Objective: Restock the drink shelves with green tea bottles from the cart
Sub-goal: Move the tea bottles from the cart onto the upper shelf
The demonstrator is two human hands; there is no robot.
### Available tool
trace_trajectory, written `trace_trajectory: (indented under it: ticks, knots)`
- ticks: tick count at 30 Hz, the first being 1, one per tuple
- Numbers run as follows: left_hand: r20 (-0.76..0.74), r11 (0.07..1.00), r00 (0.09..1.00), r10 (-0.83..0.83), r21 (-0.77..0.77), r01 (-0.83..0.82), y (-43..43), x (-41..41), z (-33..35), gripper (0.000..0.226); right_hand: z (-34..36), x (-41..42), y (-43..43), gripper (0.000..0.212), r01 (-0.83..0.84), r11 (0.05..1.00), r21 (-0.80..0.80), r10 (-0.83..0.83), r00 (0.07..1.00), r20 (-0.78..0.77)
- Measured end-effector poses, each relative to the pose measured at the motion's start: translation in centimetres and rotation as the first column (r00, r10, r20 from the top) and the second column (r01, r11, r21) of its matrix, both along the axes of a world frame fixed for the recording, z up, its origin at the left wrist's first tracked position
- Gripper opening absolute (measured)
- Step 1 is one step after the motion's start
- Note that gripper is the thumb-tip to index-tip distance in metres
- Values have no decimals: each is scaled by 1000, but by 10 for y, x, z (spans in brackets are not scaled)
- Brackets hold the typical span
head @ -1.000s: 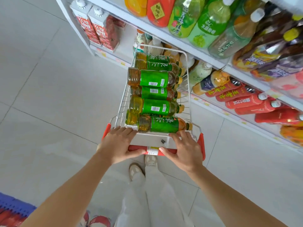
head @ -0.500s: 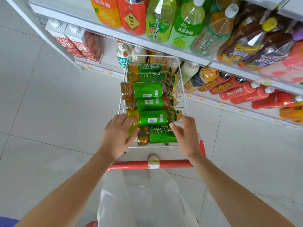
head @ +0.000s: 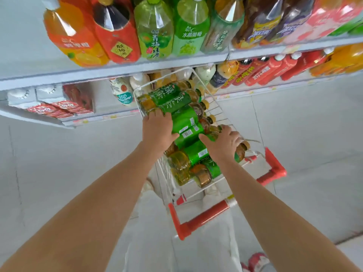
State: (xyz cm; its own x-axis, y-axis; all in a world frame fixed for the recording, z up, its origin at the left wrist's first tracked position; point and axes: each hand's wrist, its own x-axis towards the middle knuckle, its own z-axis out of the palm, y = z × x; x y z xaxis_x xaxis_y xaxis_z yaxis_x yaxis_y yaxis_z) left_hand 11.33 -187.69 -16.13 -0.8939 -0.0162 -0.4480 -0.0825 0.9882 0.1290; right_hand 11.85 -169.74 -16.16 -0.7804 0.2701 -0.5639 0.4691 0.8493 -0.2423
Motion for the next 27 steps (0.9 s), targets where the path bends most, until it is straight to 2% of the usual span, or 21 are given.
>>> trace_trajectory:
  ticks: [4, 7, 11, 18, 23, 27]
  knots:
    - [8, 996, 999, -47, 80, 46, -8, -5, 2, 59, -3, 11, -15, 109, 83, 995, 63, -89, 991, 99]
    - [9, 989, 999, -37, 145, 36, -13, -2, 4, 58, -4, 2, -23, 108, 137, 985, 109, -153, 975, 161]
    - [145, 964, 989, 35, 256, -72, -18, 1, 2, 59, -5, 3, -35, 110, 183, 974, 133, -206, 960, 187]
    - [258, 904, 959, 114, 373, -208, -34, 16, 2, 60, -9, 25, -48, 91, 335, 942, 28, -336, 934, 125]
    - [296, 816, 927, 230, 461, -350, -40, 29, 2, 61, -5, 49, -39, 91, 439, 880, -182, -451, 892, -29]
    - [363, 746, 899, 247, 521, -415, -39, 39, 3, 76, -5, 59, -43, 93, 451, 830, -328, -488, 872, -36]
